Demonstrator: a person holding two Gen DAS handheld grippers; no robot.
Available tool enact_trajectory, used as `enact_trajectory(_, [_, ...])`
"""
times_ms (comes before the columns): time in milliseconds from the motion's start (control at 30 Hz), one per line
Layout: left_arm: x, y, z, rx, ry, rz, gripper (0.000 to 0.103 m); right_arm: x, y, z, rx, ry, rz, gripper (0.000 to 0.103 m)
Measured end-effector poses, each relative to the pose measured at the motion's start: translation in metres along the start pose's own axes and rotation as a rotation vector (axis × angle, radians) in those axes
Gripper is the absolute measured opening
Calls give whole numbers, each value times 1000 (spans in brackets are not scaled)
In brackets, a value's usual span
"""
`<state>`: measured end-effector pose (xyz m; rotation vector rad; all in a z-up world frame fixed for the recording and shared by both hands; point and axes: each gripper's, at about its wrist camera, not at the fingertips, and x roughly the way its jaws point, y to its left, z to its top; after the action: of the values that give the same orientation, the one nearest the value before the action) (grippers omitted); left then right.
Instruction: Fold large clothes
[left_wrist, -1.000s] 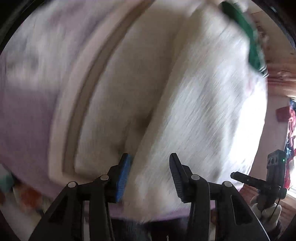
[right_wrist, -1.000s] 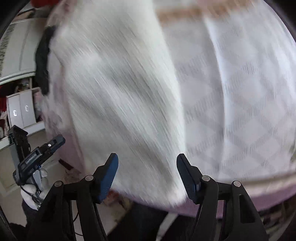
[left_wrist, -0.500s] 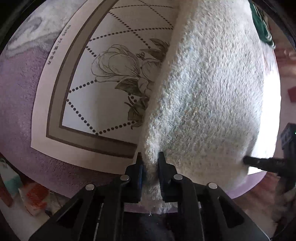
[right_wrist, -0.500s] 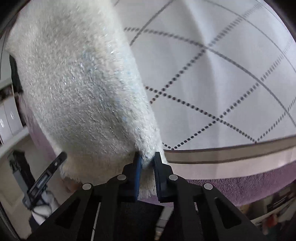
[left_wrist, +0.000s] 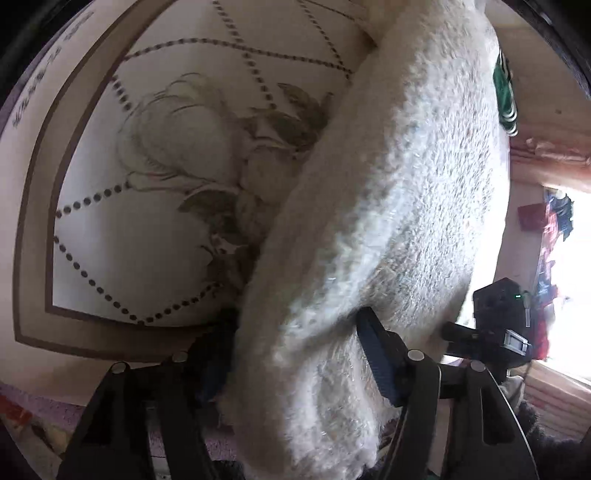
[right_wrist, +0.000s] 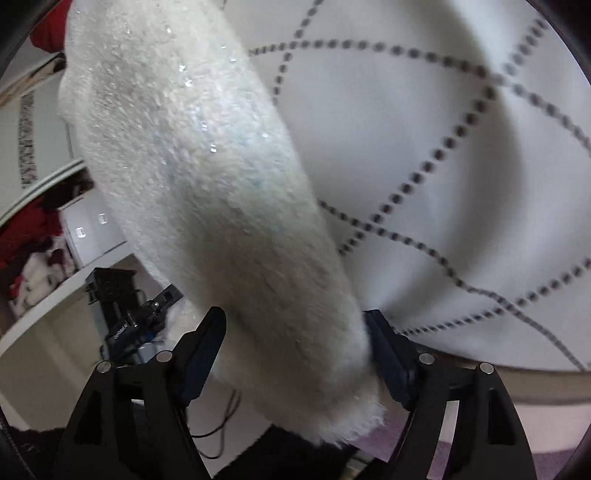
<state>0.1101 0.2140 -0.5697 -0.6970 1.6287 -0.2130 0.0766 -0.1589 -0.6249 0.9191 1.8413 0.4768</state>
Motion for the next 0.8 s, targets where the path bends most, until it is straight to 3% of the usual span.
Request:
enact_trajectory(33, [-2, -6, 4, 32, -9, 11, 63, -3, -2, 0, -4, -3, 26, 80])
enact_trajectory(100, [6, -14, -2, 51, -25, 27, 63, 48, 28, 7, -3, -13, 46, 79])
enact_trajectory(167, [13, -29, 0, 56, -49, 51, 52, 62, 42, 7, -10, -19, 60, 73])
enact_trajectory(233, [11, -51, -6, 71, -68, 56, 23, 94, 61, 5, -14, -23, 57, 35])
enact_trajectory(300, [16, -66, -1, 79, -65, 80, 17, 122, 78, 2, 10, -25, 109, 27])
enact_trajectory(400, [-6, -81, -1, 107, -50, 86, 15, 133, 90, -7, 24, -18, 153, 24])
enact_trajectory(533, [-44, -92, -21, 98, 17, 59, 13, 108, 94, -48, 92, 41, 229, 22])
enact_trajectory(633, [-75, -92, -55, -37, 139, 16, 12, 90, 91, -103, 198, 122, 265, 22])
enact_trajectory(700, [-91, -85, -55, -168, 203, -7, 12, 68, 78, -145, 321, 196, 310, 22])
enact_trajectory(800, [-109, -93, -38, -263, 191, -38, 12, 53, 73, -177, 523, 232, 470, 22])
